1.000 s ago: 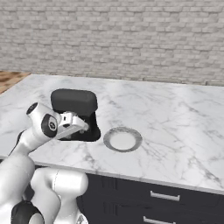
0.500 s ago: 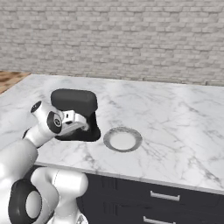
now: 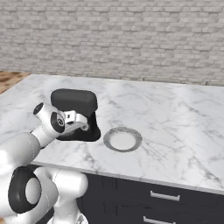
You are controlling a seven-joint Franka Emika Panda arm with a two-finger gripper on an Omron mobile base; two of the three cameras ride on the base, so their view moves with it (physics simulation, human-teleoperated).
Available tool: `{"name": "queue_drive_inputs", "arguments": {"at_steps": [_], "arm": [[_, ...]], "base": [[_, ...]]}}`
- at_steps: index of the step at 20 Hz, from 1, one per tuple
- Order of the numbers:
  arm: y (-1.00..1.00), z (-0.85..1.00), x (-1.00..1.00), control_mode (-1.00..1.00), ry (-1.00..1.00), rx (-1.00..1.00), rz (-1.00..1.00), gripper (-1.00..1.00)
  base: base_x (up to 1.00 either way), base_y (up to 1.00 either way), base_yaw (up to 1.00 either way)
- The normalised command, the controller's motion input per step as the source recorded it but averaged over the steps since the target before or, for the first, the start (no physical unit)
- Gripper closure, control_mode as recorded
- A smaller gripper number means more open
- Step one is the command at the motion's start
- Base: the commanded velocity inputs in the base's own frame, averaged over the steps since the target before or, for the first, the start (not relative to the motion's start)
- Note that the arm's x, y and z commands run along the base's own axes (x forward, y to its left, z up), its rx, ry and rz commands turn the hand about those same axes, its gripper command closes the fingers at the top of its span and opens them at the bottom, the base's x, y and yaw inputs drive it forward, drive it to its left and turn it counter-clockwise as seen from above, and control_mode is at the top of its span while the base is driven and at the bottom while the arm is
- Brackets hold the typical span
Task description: Add butter and sugar cubes to the stand mixer bowl and then turn on the stand mixer to begin making frosting.
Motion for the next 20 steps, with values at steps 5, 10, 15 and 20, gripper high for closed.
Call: {"name": "queue_drive_inputs", "arguments": {"at_steps": [5,10,15,20], "arm": [[0.0,-0.25,0.21,-1.0,-0.07,0.0,0.06,-1.0],[0.0,-0.13,0.29,-1.0,-0.04,0.0,0.07,-1.0],[0.0,-0.01,0.3,-1.0,0.0,0.0,0.05,-1.0],[0.0,0.0,0.3,-1.0,0.0,0.0,0.01,-1.0]], "base": [[0.0,0.0,0.0],[0.0,0.0,0.0],[0.0,0.0,0.0],[0.0,0.0,0.0]]}}
